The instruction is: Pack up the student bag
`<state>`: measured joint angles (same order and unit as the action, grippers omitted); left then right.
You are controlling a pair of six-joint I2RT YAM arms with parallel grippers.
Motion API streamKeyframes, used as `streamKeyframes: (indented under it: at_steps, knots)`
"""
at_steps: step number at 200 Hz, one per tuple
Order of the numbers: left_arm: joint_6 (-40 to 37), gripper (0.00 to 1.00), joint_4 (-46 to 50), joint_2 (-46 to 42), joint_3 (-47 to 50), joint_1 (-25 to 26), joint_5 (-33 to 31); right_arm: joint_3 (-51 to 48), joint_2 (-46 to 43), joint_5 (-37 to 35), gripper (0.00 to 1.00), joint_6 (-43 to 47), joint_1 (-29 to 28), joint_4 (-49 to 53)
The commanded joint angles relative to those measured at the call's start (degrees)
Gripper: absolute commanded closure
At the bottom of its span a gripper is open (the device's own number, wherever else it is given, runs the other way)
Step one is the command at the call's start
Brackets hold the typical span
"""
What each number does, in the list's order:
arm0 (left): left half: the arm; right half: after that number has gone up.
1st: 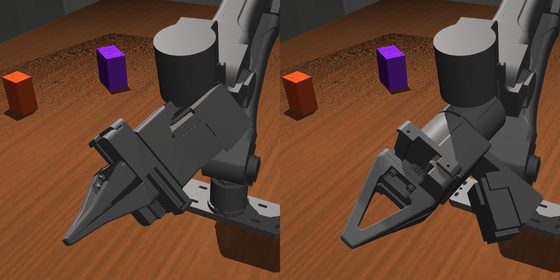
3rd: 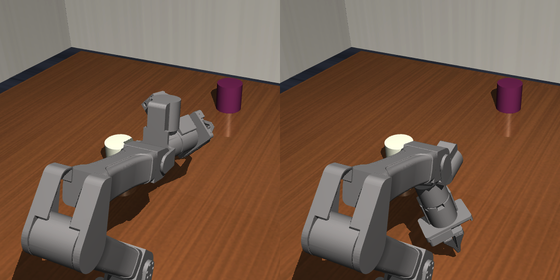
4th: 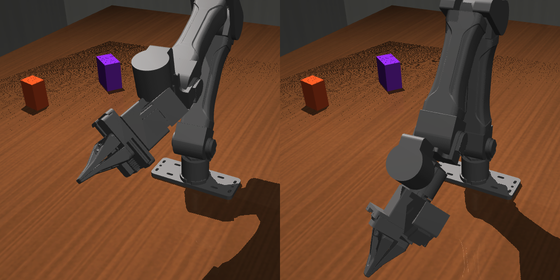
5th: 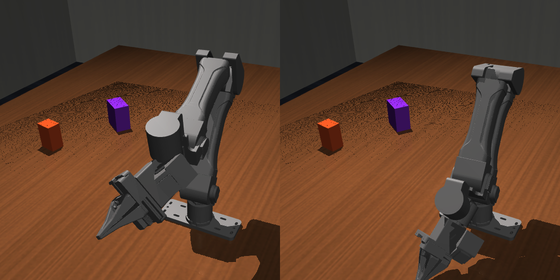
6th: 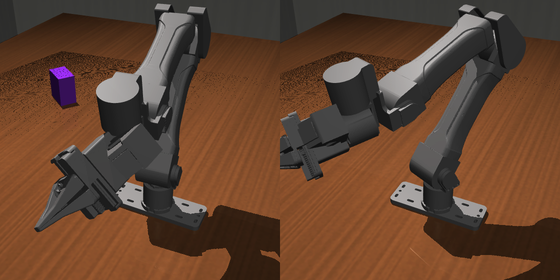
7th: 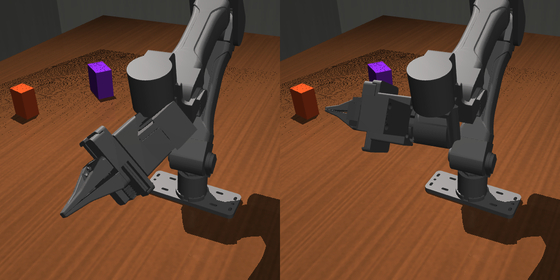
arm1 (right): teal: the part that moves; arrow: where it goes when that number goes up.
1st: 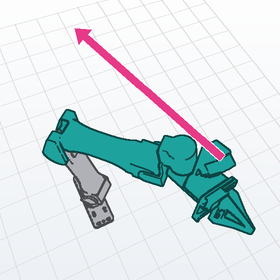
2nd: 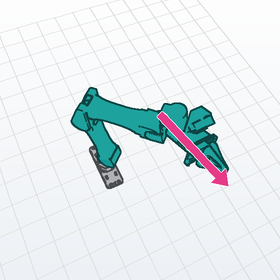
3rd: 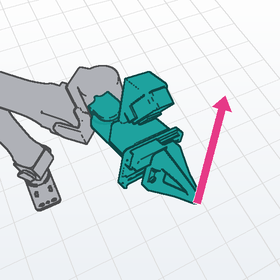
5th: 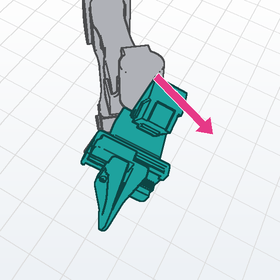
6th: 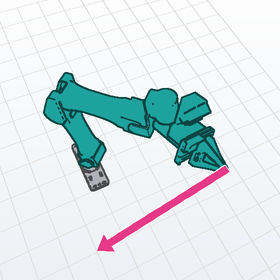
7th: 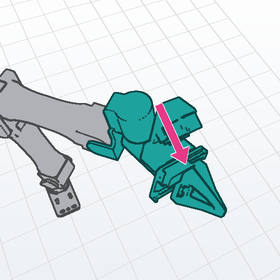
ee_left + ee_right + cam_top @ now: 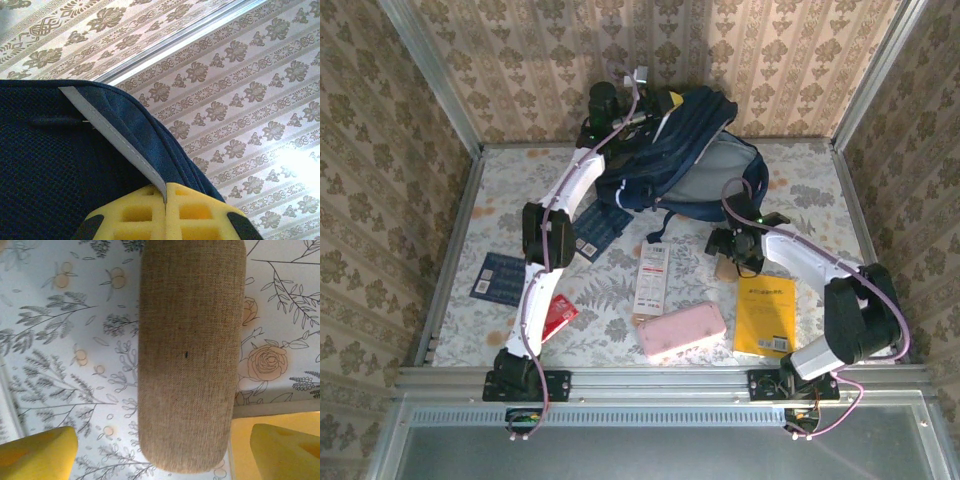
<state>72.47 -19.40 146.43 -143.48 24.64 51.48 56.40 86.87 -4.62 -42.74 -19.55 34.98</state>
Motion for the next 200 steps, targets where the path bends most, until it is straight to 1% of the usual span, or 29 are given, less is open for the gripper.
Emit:
streamKeyframes:
  at_steps: [1,30,38,55,77,97,107,118,154,170,200]
  knots:
    - [1.9,1.0,-9.5,-0.7,-0.6,-1.3,0.1,-1.2,2.1,-3.8,0.08,-2.4,0.0,-3.6]
    - [3.4,1.0,-11.2,-0.7,0.0,-1.5,0.0,-1.5,5.2,-6.7,0.08,-2.1,0.1,-3.9]
    - [3.7,1.0,-11.6,-0.8,0.4,-1.6,0.0,-1.7,6.2,-6.7,0.08,-1.9,0.2,-6.2]
    - [3.9,1.0,-11.9,-1.1,0.9,-1.8,-0.1,-2.0,7.8,-6.0,0.11,-1.7,0.3,-7.6]
    - [3.4,1.0,-11.6,-1.5,1.4,-1.7,-0.2,-2.7,8.2,-5.3,0.23,-1.3,0.4,-9.7]
    - [2.3,1.0,-10.2,-2.1,1.4,-1.6,-0.3,-3.6,6.4,-5.8,0.38,-1.1,0.4,-10.9]
    - [1.5,1.0,-9.5,-2.4,1.5,-1.5,-0.3,-4.0,5.0,-6.3,0.45,-1.0,0.4,-11.2]
    - [1.0,1.0,-8.7,-2.8,1.6,-1.4,-0.3,-4.4,3.4,-6.8,0.49,-0.9,0.4,-11.1]
    - [0.4,1.0,-7.6,-3.6,1.6,-1.5,0.4,-5.6,-4.5,-6.9,0.51,-2.4,0.4,-9.0]
    - [0.6,1.0,-7.4,-4.1,2.1,-1.8,0.8,-7.4,-11.4,-6.8,0.51,-3.5,0.3,-8.7]
    - [-0.1,1.0,-6.5,-5.3,3.5,-2.1,0.5,-10.6,-21.1,-7.4,0.54,-5.8,0.2,-6.7]
